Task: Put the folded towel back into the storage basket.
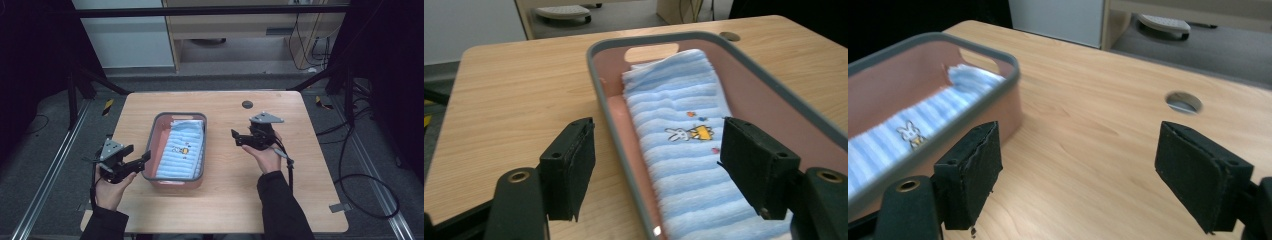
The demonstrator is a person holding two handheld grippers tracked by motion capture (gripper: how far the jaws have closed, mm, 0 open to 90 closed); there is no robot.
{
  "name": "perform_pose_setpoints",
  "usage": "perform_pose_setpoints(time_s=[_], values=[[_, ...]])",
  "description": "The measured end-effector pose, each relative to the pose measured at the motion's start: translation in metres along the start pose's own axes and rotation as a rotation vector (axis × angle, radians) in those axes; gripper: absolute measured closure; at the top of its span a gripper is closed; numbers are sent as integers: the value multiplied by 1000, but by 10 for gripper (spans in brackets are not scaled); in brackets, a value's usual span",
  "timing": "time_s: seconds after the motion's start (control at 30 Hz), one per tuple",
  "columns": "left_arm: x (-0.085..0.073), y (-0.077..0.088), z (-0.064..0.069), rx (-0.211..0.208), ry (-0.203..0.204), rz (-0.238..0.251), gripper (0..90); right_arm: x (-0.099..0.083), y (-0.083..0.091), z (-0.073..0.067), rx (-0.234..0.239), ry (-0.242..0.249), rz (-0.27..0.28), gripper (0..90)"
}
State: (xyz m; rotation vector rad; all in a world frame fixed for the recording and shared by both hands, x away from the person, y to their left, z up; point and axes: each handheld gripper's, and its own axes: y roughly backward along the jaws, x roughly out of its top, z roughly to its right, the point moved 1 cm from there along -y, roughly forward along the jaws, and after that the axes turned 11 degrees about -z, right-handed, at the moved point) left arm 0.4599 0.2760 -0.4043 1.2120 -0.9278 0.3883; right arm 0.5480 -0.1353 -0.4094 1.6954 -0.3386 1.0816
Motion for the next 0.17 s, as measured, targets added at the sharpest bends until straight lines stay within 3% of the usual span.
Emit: perform_pose_setpoints(time_s=[0.03, 0.1, 0.17], values=[[-1, 0, -3, 8, 5, -3, 299, 0, 0, 0, 0, 0, 0, 190], [-4, -2, -14, 34, 20, -16, 291, -18, 9, 16, -6, -34, -11, 190], [-6, -2, -18, 46, 24, -18, 290, -24, 13, 21, -16, -36, -16, 195]])
